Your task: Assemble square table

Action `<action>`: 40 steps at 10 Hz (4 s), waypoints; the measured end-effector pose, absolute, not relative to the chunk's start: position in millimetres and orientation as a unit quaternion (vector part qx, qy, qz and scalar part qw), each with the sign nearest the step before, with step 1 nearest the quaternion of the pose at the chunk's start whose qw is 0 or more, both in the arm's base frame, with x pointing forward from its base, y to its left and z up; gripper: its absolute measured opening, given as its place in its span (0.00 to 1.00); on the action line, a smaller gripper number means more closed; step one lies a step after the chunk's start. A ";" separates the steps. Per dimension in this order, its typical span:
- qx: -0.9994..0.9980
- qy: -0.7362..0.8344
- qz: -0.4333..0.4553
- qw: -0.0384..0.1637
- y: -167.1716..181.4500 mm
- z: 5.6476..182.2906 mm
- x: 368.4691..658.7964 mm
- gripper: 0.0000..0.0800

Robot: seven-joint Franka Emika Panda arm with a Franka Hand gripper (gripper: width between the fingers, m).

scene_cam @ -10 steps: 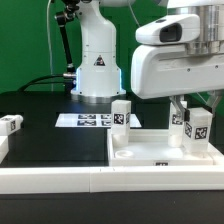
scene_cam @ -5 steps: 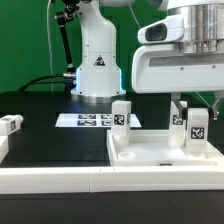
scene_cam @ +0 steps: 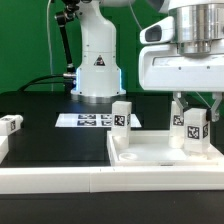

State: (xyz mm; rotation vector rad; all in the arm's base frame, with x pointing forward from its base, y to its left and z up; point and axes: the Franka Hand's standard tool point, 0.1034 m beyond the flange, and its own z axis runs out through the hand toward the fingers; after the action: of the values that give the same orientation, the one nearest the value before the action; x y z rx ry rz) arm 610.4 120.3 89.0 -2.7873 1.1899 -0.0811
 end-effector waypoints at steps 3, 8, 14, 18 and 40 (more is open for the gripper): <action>-0.875 0.480 -0.020 0.058 123.7 88.4 610.3 0.36; -0.877 0.476 -0.020 0.061 122.2 87.6 611.0 0.42; -0.983 0.174 -0.037 0.046 124.8 85.0 611.8 0.81; -0.998 0.035 -0.045 0.037 124.2 86.0 613.5 0.81; -0.954 0.292 -0.051 0.055 116.9 84.6 612.0 0.36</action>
Offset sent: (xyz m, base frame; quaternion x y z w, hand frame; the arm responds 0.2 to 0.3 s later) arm 0.0007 0.0044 -0.0005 -0.0063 -0.0058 0.1262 0.9920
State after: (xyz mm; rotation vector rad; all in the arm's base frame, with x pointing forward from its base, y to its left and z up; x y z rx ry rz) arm 612.0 116.9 84.6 -2.8952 0.8851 -0.1554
